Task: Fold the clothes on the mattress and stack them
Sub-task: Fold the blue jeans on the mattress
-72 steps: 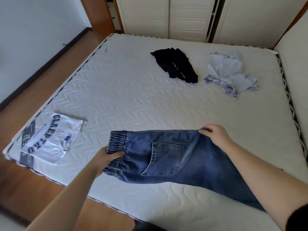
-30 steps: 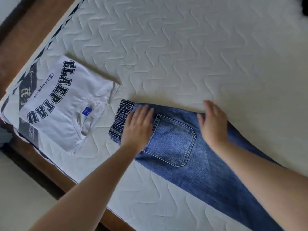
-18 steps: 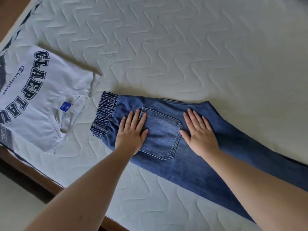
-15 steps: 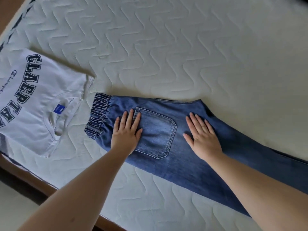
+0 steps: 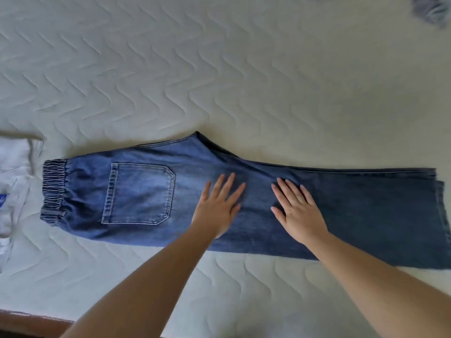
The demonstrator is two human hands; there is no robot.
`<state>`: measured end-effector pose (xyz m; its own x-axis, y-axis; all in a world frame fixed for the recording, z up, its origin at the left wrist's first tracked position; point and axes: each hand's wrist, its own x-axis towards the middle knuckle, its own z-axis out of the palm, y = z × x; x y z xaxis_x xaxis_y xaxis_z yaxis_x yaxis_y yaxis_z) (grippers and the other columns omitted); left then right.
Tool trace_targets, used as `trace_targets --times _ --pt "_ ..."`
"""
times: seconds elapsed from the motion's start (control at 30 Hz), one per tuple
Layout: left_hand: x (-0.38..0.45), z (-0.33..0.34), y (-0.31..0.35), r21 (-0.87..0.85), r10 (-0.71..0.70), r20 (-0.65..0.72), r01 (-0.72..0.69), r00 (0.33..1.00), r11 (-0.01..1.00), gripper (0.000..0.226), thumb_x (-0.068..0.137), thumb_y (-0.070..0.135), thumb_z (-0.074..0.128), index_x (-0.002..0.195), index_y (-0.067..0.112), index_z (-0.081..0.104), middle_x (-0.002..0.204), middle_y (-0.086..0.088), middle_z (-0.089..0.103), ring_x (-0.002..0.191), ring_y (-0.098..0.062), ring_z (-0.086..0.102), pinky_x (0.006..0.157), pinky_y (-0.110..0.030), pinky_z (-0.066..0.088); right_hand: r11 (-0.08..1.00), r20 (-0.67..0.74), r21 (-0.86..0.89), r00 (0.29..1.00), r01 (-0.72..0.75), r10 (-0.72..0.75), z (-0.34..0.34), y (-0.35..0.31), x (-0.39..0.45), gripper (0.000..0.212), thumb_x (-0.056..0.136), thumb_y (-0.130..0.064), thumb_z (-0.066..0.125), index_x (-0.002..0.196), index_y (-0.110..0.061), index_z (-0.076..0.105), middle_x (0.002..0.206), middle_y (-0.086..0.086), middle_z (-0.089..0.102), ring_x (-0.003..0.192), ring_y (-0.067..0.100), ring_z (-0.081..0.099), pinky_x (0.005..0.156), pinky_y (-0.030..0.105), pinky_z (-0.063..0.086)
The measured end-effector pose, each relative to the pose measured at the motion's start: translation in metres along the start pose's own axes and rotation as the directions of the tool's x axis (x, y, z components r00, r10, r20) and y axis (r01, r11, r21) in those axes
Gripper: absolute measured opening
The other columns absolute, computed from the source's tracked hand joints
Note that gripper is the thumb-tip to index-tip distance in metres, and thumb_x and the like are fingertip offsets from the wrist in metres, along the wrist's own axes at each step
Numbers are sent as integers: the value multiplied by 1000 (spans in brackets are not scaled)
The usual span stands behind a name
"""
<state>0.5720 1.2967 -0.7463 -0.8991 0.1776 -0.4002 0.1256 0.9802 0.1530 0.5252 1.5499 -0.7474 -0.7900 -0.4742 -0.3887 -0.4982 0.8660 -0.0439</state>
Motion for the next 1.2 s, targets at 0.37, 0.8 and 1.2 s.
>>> trace_targets --times 0.37,0.8,1.2 --pt "31 22 146 82 157 126 -168 980 982 65 94 59 -3 150 31 -21 162 4 -17 150 -23 -11 118 -48 -8 967 98 71 967 -244 236 30 140 -106 67 99 -56 9 156 -22 20 163 3 18 149 21 21 121 46 18" --pt "91 1 265 62 232 -32 -229 972 971 63 101 52 24 150 14 33 163 -8 15 150 -25 12 120 -46 11 279 247 568 484 -774 840 41 279 -166 76 93 -52 54 152 -15 24 154 14 28 141 33 27 112 51 28" --pt "210 -45 358 -49 192 2 -191 981 980 58 94 51 54 138 15 46 134 -12 43 124 -33 42 103 -45 34 119 350 818 651 -563 673 52 299 -181 33 82 -41 75 102 -17 65 94 1 68 83 21 61 67 28 40"
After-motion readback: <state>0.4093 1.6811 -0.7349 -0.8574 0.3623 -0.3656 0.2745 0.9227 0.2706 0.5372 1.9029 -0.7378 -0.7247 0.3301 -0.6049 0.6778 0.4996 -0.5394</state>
